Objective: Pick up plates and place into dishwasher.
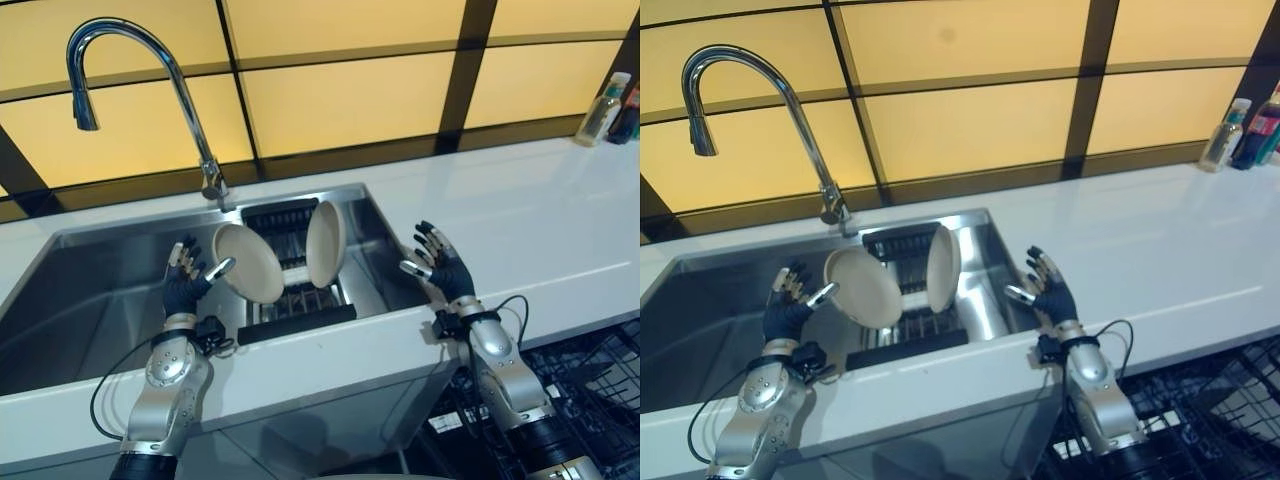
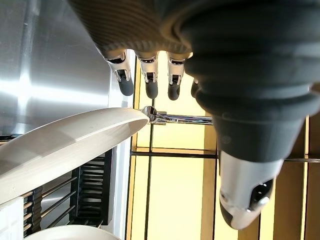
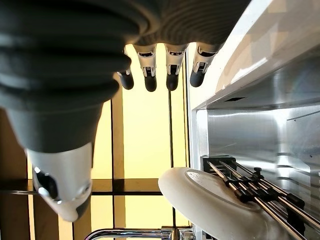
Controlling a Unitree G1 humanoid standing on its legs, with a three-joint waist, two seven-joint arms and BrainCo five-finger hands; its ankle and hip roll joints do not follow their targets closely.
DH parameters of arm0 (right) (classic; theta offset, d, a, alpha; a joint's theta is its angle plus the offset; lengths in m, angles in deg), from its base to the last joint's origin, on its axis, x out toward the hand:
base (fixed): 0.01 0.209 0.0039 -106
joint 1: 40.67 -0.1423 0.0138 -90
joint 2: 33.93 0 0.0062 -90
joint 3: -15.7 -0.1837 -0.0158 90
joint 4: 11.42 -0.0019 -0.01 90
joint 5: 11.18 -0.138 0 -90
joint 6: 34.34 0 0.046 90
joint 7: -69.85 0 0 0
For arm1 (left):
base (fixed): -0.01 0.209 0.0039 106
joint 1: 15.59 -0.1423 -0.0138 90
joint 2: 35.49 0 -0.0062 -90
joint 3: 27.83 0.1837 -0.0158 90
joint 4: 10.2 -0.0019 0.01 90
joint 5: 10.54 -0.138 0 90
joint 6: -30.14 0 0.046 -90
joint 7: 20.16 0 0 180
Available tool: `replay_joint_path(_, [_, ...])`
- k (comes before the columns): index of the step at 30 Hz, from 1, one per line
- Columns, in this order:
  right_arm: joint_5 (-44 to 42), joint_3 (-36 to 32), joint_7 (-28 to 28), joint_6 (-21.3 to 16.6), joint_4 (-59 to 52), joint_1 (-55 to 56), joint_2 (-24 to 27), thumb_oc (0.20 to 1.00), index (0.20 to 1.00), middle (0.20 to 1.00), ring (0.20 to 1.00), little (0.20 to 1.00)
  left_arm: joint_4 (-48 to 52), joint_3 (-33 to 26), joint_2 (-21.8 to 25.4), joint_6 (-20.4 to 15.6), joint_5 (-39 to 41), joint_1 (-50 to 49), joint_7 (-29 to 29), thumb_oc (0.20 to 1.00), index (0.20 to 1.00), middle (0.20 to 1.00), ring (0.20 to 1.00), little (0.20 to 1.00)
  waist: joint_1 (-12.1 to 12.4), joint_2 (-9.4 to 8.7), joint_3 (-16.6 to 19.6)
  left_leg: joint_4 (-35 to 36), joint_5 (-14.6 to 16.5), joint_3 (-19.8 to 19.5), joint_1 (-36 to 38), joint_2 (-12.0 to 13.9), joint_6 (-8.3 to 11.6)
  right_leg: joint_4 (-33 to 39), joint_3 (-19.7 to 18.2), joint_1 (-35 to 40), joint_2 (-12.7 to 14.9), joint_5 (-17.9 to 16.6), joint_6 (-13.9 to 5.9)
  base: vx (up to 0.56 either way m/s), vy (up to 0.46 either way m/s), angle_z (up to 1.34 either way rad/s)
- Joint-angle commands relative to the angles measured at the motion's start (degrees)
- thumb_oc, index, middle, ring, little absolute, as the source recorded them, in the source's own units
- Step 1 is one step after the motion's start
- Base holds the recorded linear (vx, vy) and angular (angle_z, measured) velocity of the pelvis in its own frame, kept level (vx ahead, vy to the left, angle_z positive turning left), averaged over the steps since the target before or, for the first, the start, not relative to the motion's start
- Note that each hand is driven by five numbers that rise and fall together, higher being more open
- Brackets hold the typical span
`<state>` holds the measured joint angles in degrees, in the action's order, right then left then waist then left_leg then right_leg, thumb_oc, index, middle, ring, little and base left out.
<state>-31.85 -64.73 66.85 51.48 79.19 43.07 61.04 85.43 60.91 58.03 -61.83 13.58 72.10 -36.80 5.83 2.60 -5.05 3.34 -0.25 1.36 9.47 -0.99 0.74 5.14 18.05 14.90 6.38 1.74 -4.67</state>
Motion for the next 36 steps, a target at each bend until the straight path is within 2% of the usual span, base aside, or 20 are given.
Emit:
replay_joint_path(1, [1.3,-1.6,0.2,-2.1,-3.7,-0.9,0.5,1.000,1.000,1.000,1.000,1.000,-1.9,-1.6,1.4,-4.3,1.1,2.7,0.9,1.000,1.000,1.000,1.000,1.000,0.6,-1.13,3.1,-1.8,3.9,0.4,-1.3,2.0,1.46,-5.1,0.3,-5.1,-0.3,3.2,0.96,0.00,0.000,0.00])
replay_joint_path(7, [1.3,-1.9,0.1,-2.0,-3.7,-0.8,0.5,1.000,1.000,1.000,1.000,1.000,-2.0,-2.2,1.5,-4.6,-0.3,2.6,0.8,1.000,1.000,1.000,1.000,1.000,0.7,-1.16,3.2,-1.6,3.8,0.3,-1.3,2.0,1.50,-4.9,0.3,-5.1,-0.3,3.1,0.93,0.00,0.000,0.00])
replay_joint_path(20, [1.0,-2.0,0.4,-1.0,-3.8,-1.2,1.7,1.000,1.000,1.000,1.000,1.000,-2.9,-3.7,4.3,-4.2,-8.6,3.8,0.6,1.000,1.000,1.000,1.000,1.000,0.1,-0.53,3.4,-1.6,3.6,0.8,-1.3,2.0,1.68,-5.3,0.0,-5.5,-0.3,3.3,0.98,0.00,0.000,0.00])
replay_joint_path(26, [0.3,-2.2,1.0,-0.2,-3.7,-2.1,3.1,1.000,1.000,1.000,1.000,1.000,-6.3,-4.9,9.3,-3.4,-17.3,6.0,-3.2,1.000,1.000,1.000,1.000,1.000,-0.5,-0.04,3.8,-1.8,3.6,1.1,-1.4,2.0,2.00,-5.5,-0.4,-5.6,-0.3,3.6,1.09,0.02,0.025,0.00])
replay_joint_path(32, [-0.7,-2.2,1.9,0.5,-4.0,-1.9,5.0,1.000,1.000,1.000,1.000,1.000,-10.6,-6.7,16.3,-1.3,-31.4,6.4,-7.7,1.000,1.000,1.000,1.000,1.000,-0.9,0.44,4.2,-1.9,3.7,1.5,-1.5,1.9,2.14,-5.6,-0.7,-5.8,0.0,3.7,0.91,0.03,0.032,-0.02])
replay_joint_path(36, [-1.5,-2.4,2.1,0.6,-4.0,-1.7,6.0,1.000,1.000,1.000,1.000,1.000,-13.6,-6.9,20.5,-0.7,-35.5,6.5,-8.7,1.000,1.000,1.000,1.000,1.000,-1.2,0.87,4.3,-1.9,3.7,1.8,-1.7,1.7,2.05,-5.7,-1.0,-6.1,0.1,3.8,0.74,0.03,0.039,-0.05])
